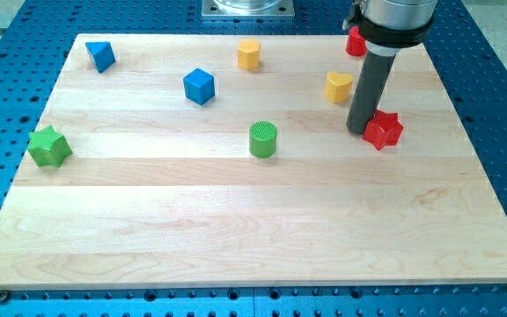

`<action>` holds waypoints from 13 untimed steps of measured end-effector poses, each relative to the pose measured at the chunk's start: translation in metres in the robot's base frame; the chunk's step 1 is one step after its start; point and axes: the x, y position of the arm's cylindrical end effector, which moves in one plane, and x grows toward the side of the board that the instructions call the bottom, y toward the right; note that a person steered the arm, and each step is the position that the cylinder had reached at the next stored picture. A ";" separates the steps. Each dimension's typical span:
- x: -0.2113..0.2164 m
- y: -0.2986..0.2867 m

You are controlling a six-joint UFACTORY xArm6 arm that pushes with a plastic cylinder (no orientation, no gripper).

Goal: Move the heart to the bottom left of the board

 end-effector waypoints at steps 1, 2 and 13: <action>0.011 0.006; 0.017 0.046; -0.065 -0.076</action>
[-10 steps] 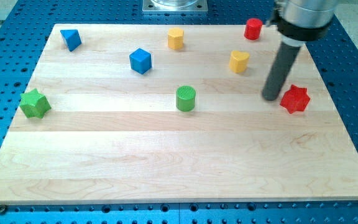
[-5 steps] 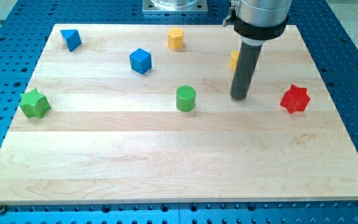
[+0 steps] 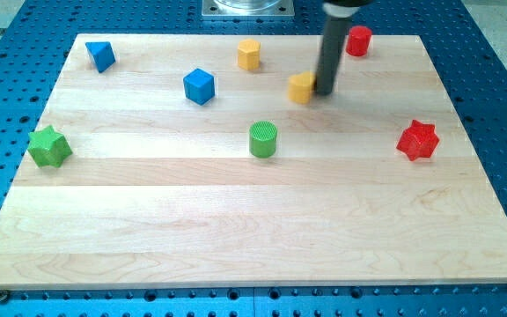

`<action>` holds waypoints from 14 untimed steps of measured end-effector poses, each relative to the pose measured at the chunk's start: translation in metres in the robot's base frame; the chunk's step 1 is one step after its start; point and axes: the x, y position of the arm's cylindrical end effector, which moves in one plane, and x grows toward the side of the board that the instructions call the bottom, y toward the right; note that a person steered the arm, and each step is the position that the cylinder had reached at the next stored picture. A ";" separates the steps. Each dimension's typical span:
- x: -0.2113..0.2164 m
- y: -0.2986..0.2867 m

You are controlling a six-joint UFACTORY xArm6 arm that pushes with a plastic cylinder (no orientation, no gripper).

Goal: Move the heart to the bottom left of the board

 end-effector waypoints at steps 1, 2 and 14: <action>0.029 -0.102; 0.023 -0.113; 0.255 -0.254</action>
